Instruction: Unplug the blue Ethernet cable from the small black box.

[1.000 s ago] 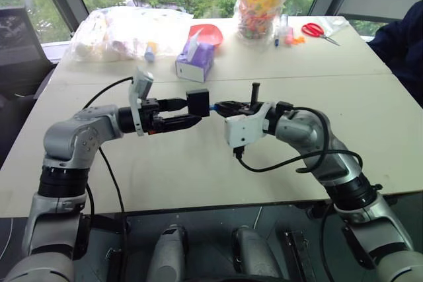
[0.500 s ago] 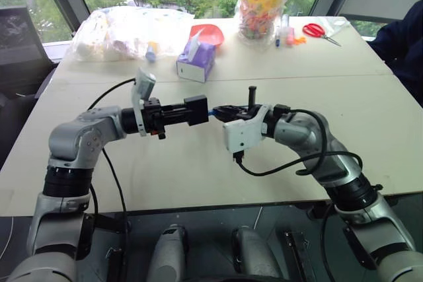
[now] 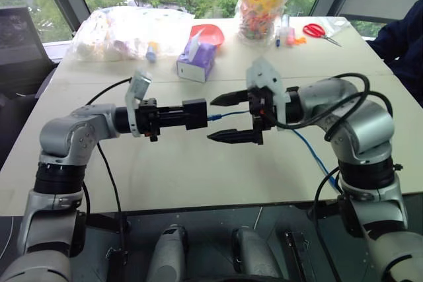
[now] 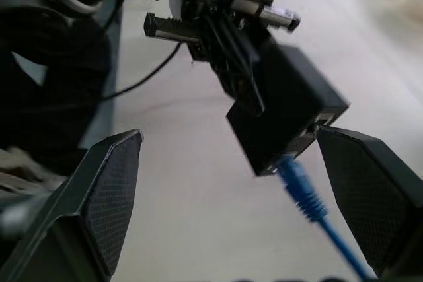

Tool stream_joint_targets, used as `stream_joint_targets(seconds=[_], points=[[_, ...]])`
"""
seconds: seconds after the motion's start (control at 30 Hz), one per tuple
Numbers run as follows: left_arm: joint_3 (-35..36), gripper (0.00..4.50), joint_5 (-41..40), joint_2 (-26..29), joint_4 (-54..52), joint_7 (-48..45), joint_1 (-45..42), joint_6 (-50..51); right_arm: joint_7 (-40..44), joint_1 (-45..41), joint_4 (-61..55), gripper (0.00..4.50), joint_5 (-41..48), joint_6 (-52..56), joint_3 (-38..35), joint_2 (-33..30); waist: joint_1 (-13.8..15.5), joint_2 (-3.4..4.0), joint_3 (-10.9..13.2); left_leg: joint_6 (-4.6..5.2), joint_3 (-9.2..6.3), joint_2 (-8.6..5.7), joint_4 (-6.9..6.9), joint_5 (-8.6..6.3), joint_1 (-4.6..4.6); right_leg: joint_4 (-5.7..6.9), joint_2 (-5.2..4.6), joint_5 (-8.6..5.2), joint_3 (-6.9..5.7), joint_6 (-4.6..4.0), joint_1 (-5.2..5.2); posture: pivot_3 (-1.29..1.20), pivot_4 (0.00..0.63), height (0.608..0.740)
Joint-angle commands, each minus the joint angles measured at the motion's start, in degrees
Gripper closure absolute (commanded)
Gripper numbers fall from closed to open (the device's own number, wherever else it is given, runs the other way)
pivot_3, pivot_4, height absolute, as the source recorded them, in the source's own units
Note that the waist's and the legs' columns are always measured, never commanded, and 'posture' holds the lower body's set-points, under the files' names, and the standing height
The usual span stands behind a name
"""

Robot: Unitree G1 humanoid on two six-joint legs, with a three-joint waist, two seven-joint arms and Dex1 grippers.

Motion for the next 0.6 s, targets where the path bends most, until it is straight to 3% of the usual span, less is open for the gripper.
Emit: stream_joint_targets(seconds=[0.03, 0.43, 0.5, 0.6], points=[[2.17, 4.04, -2.90, 0.64, -3.20, -0.67, -1.16, 1.02, -1.39, -2.38, 2.01, 0.06, 4.07, 4.36, -0.19, 1.07, -0.01, 0.01, 0.00, 0.00, 0.01, 0.00, 0.00, 0.00, -0.02, 0.00, 0.00, 0.00, 0.00, 0.00, -0.03, 0.00, 0.150, 0.735], [2.31, 4.04, -3.63, 2.36, -5.45, -1.32, 0.71, 0.92, -3.30, -5.88, 9.91, 0.06, 9.05, 7.80, 0.05, 0.93, -0.01, 0.01, 0.00, 0.00, 0.01, -0.01, -0.01, 0.00, -0.10, 0.00, 0.00, 0.00, 0.00, 0.01, -0.09, 0.00, 0.150, 0.735], [2.23, 4.04, -3.47, 2.43, -5.51, -1.43, 0.98, 0.67, -3.30, -6.00, 10.25, 0.83, 9.75, 8.05, -0.15, 0.62, -0.04, 0.01, 0.00, 0.00, 0.01, -0.01, -0.03, 0.00, -0.09, 0.00, 0.01, 0.00, 0.01, 0.02, -0.10, 0.00, 0.150, 0.735], [1.83, 4.04, -2.72, 2.93, -5.71, -1.94, 1.52, 0.00, -3.41, -6.44, 10.90, 2.40, 10.18, 8.52, 0.24, -0.16, -0.05, 0.00, 0.00, 0.00, 0.01, -0.01, -0.03, 0.00, -0.10, 0.00, 0.01, 0.00, 0.00, 0.01, -0.11, 0.00, 0.150, 0.735]])
